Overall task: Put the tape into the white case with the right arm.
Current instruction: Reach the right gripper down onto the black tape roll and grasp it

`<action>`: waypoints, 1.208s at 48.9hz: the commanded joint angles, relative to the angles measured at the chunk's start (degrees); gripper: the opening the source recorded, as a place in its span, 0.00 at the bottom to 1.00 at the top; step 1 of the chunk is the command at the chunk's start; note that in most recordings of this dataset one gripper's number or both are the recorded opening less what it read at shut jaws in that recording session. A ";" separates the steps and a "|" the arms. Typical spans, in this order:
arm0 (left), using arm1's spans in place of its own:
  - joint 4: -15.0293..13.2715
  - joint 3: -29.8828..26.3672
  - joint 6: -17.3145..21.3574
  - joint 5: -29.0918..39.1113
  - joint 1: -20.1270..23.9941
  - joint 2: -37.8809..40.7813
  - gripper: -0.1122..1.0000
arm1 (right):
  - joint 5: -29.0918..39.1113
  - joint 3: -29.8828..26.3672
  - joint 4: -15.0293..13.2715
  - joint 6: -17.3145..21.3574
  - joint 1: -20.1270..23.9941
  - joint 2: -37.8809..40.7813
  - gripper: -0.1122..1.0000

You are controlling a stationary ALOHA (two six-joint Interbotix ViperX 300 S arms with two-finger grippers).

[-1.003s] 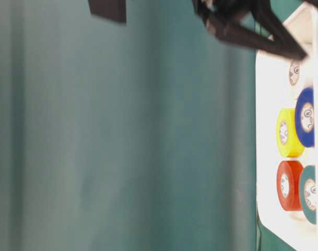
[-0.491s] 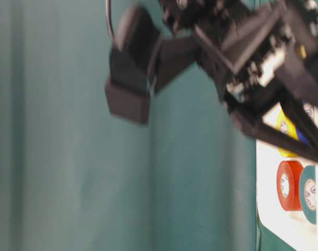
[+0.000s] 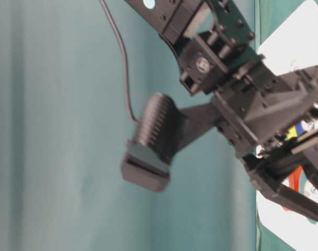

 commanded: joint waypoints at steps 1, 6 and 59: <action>0.00 -0.70 -0.09 -0.53 0.18 0.44 0.11 | 1.14 -1.93 0.00 0.00 0.00 -0.62 0.69; 0.00 -0.70 -0.09 -0.44 0.18 0.44 0.11 | 2.29 -2.55 -0.09 0.00 0.00 -0.09 0.68; 0.09 -0.70 0.00 -0.44 0.18 0.44 0.11 | 8.53 -5.98 0.18 0.70 0.35 4.75 0.18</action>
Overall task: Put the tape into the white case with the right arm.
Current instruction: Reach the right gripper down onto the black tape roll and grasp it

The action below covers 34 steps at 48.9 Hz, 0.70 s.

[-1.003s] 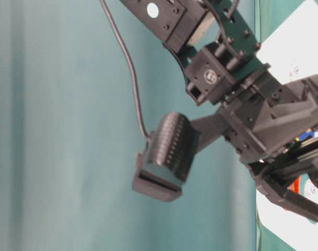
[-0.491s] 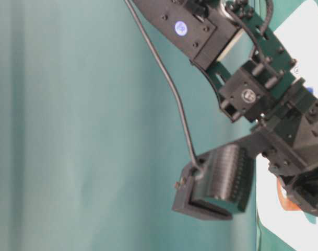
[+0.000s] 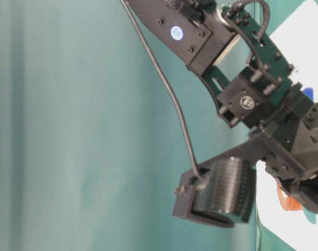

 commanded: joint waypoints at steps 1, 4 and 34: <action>0.00 -0.79 -0.09 -0.44 0.18 0.44 0.11 | 0.18 -0.88 0.18 0.09 0.26 -1.14 0.18; 0.00 -0.79 -0.09 -0.44 0.18 0.44 0.11 | 0.26 -0.79 0.18 0.09 0.53 -1.14 0.16; 0.00 -0.79 0.00 -0.44 0.18 0.44 0.11 | 4.04 -0.88 0.00 -0.26 1.14 -8.26 0.12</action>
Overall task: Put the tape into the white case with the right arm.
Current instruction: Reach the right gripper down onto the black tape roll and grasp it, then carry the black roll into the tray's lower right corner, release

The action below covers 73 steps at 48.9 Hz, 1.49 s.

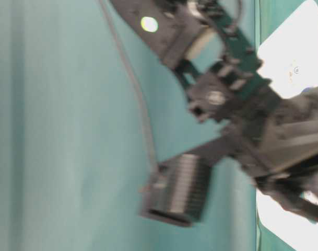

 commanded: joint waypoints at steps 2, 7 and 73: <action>0.00 -0.70 0.00 -0.44 0.18 0.44 0.11 | 1.05 -0.88 -0.18 -0.18 0.18 -4.31 0.12; 0.00 -0.70 0.09 -0.44 0.18 0.44 0.11 | 1.85 -0.97 -0.18 -0.26 -0.18 -5.27 0.12; 0.00 -0.70 0.09 -0.44 0.18 0.44 0.11 | 2.55 -0.18 -0.09 -0.35 -10.99 -6.77 0.11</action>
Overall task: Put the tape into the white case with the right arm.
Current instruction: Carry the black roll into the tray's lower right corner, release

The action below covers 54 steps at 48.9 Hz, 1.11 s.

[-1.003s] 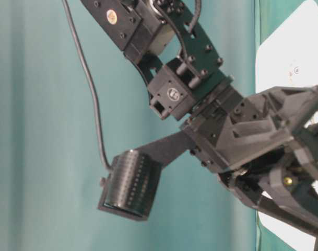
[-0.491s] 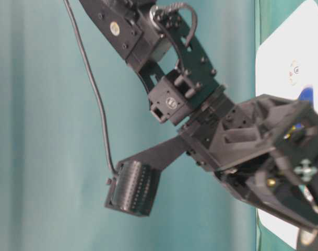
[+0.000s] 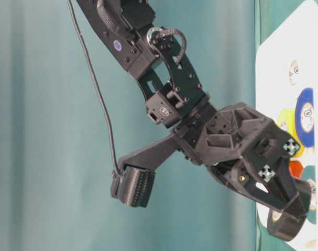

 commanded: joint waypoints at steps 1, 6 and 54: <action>0.00 -0.79 0.00 -0.44 0.18 0.44 0.11 | 0.00 -0.09 -0.09 -0.09 -0.35 -3.43 0.11; 0.00 -0.79 0.09 -0.53 0.18 0.44 0.11 | 0.09 1.93 0.00 0.00 -0.97 -5.01 0.11; 0.00 -0.79 0.09 -0.44 0.18 0.44 0.11 | -0.44 27.95 0.00 0.26 -5.27 -21.53 0.11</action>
